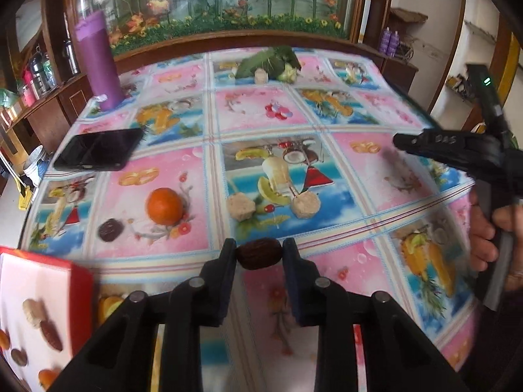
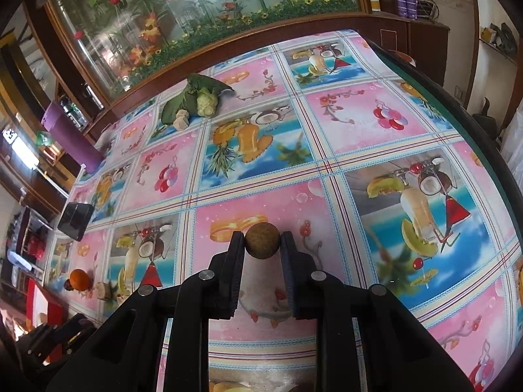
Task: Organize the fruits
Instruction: 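Grasp a red date with the left tool while the right tool grasps a brown round fruit, then carry the date and brown fruit onto the white tray and open both tools, then move both open tools back over the tablecloth, then grasp an orange with the left tool while the right tool grasps a beige bread cube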
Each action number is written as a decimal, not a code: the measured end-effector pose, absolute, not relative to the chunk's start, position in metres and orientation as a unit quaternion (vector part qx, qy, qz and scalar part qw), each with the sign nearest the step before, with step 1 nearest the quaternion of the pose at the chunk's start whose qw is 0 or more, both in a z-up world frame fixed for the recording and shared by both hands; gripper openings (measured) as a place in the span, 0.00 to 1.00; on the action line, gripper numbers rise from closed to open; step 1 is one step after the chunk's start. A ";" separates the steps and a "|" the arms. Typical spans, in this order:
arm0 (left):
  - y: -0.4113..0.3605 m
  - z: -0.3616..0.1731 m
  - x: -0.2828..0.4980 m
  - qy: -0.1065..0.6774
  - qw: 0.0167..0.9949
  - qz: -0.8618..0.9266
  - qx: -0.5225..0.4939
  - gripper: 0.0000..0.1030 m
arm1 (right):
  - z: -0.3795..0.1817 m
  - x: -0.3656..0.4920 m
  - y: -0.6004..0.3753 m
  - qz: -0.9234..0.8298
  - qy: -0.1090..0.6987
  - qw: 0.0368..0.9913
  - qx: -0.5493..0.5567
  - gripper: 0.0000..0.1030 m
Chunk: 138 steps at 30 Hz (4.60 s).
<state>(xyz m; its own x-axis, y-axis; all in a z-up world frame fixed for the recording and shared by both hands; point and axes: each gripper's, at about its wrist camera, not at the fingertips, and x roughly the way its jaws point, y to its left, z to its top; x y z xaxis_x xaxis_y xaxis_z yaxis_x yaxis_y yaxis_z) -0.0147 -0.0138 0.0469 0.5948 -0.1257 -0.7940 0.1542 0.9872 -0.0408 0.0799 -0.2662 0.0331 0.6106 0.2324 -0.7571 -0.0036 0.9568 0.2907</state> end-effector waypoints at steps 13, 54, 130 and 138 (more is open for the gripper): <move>0.147 0.099 -0.153 0.367 0.926 0.082 -0.027 0.30 | 0.060 0.035 -0.196 0.172 0.370 0.902 0.142 0.21; 0.247 0.033 -0.190 0.435 0.890 0.135 0.010 0.30 | 0.026 -0.162 0.118 0.453 0.455 0.757 -0.123 0.21; 0.039 0.026 0.062 0.493 0.865 -0.001 0.095 0.74 | 0.016 0.039 -0.144 0.170 0.449 0.877 -0.002 0.22; 0.033 0.013 0.066 0.505 0.860 -0.031 0.068 0.35 | 0.031 0.040 -0.164 0.154 0.427 0.890 0.042 0.22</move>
